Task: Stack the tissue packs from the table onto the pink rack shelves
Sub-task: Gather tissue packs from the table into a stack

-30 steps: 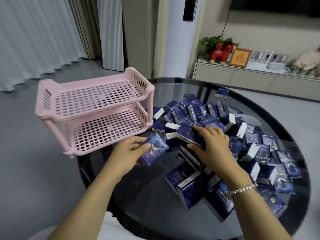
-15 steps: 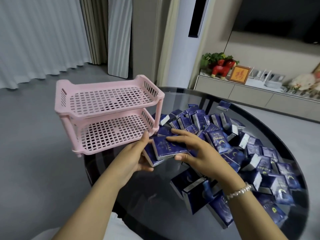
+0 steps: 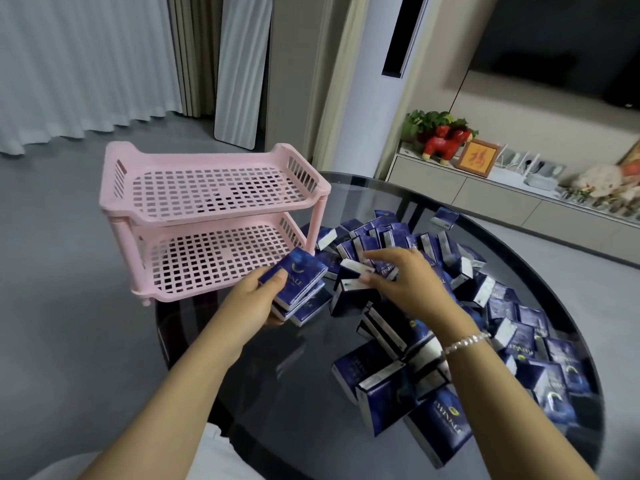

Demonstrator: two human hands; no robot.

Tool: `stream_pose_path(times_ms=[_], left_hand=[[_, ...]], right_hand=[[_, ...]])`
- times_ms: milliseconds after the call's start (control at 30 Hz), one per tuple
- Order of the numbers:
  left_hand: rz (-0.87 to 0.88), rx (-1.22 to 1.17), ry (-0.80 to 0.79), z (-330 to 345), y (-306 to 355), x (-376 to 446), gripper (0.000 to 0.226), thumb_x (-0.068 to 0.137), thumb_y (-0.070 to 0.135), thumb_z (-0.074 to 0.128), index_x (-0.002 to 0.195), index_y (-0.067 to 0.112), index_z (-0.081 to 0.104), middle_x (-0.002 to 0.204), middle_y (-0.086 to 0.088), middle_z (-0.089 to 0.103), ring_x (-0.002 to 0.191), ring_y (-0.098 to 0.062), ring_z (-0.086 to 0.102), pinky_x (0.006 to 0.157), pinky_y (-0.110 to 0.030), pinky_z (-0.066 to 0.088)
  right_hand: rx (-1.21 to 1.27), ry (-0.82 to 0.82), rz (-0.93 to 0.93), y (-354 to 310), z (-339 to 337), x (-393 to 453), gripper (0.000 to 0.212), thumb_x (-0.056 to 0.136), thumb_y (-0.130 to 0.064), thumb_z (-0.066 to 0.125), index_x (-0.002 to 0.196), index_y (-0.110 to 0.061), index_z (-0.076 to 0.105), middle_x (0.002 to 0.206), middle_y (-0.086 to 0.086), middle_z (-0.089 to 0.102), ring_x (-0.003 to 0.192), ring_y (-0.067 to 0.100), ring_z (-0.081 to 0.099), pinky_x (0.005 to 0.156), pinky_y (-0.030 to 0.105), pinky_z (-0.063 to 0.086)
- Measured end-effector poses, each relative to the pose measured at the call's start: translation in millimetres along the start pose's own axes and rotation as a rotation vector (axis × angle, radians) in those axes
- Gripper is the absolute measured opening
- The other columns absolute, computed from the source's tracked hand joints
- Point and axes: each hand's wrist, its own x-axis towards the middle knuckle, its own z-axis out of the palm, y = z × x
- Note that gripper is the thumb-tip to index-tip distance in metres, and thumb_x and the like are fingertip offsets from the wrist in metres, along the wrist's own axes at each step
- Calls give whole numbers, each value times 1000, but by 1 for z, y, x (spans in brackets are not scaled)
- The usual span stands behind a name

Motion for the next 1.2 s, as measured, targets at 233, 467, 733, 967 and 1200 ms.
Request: stream_pose_path(times_ms=[233,467,733,967,1200], left_hand=[[10,-42,31,3,2,0,13,97,28,50,92,27,62,82,1,68,73,-15,62,71,-36,53],[0,-97,23,1,5,-2,17,95,28,54,110,23,61,97,-5,69,83,-18,66,77,-39,57],[-10,-123,35,8,7,-6,14,98,25,48,97,25,62,81,-4,66,69,-19,61,70,-39,53],[114,-48,-39,9,-2,-7,50,78,62,48,126,49,51,135,8,55,123,-18,54,105,-50,42],[120,-78,-129,2,2,-11,72,63,77,64,126,44,53,128,12,61,119,-13,58,103,-45,44]], right_hand=[[-112,-149,-109,3,15,11,34,76,-39,72,106,-23,68,121,-6,48,111,16,35,95,28,27],[554,43,171,-9,-9,0,23,87,-34,62,97,-14,58,95,6,66,80,16,60,68,26,44],[1165,15,343,-58,6,-28,21,95,-8,48,108,-19,60,75,3,67,57,14,61,65,31,54],[1174,35,328,-82,36,-38,20,93,-16,53,85,-9,69,64,-6,68,57,3,61,54,12,48],[1123,-87,254,-80,46,-36,18,90,-15,57,80,-14,73,67,-6,71,61,2,63,62,15,51]])
